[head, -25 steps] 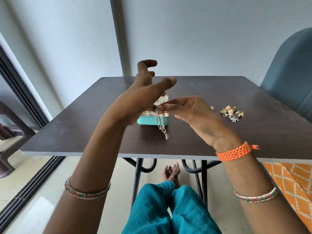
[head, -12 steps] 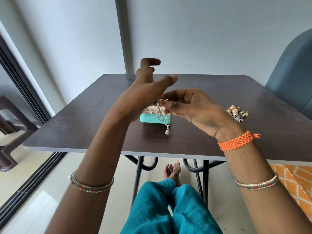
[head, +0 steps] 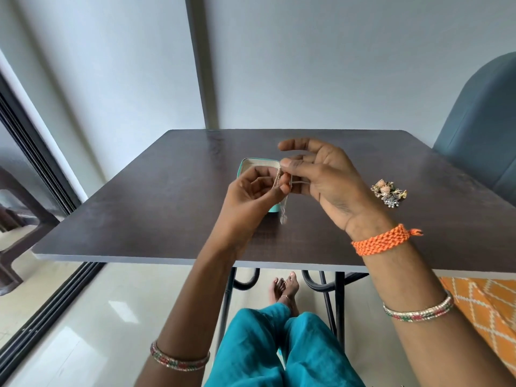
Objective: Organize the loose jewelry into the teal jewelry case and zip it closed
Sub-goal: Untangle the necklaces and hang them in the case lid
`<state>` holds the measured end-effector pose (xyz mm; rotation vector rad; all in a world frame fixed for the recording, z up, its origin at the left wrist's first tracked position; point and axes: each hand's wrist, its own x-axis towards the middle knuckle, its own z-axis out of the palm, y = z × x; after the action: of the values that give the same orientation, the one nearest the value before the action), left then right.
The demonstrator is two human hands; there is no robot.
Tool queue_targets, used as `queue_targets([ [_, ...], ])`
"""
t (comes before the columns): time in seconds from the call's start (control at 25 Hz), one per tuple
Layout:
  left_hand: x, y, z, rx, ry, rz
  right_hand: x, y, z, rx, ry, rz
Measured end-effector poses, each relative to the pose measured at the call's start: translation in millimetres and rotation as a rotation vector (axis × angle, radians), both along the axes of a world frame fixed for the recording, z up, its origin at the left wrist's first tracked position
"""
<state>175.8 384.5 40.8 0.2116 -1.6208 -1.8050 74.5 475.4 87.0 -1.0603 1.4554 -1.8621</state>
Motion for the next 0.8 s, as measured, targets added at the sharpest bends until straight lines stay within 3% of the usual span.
queue_targets([
  [0.32,-7.3,-13.0,-15.4,-0.097,-0.224,0.121,-15.9,-21.6,-4.3,0.018,0.072,-0.081],
  [0.56,-12.6,-52.2,4.7,-0.105,-0.241,0.199,-40.1,-54.4,10.0,-0.019,0.476,-0.208],
  [0.8,-30.9,-117.9,18.4,-0.074,-0.309,0.391,-76.5,-91.6,9.0,-0.016,0.558,-0.191],
])
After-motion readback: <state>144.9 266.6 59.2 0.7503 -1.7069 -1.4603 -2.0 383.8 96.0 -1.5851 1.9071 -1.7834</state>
